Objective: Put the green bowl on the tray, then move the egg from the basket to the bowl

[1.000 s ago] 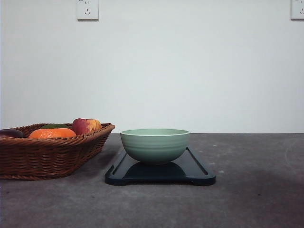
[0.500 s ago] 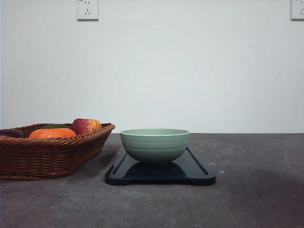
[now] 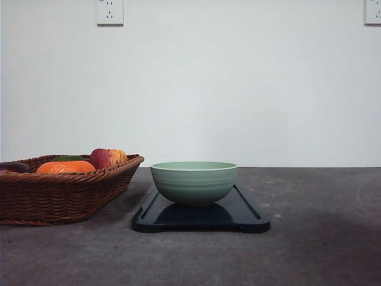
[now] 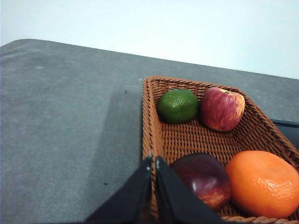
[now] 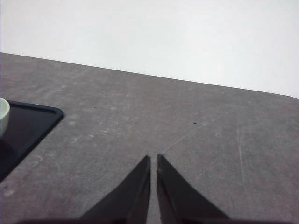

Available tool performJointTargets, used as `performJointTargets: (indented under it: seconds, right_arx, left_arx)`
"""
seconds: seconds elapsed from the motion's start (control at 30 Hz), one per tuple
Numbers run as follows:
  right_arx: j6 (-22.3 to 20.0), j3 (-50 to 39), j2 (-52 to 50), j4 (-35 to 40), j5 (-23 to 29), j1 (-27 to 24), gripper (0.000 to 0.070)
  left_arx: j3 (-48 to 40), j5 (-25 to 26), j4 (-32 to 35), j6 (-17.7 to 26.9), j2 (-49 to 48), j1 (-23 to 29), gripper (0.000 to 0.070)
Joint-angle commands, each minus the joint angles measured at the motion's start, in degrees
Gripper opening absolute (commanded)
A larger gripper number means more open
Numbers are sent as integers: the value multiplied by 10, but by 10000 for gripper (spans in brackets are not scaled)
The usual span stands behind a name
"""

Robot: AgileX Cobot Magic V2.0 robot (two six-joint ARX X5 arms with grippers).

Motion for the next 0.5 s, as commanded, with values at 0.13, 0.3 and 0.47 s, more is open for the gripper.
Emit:
performJointTargets:
  seconds: [0.13, 0.3, 0.47]
  right_arx:
    - [0, -2, 1, 7, 0, 0, 17]
    - [0, -2, 1, 7, 0, 0, 17]
    - [0, -2, 1, 7, 0, 0, 17]
  left_arx:
    - [-11, -1, 6, -1, -1, 2, 0]
    - [-11, -1, 6, -1, -1, 2, 0]
    - [-11, -1, 6, -1, -1, 2, 0]
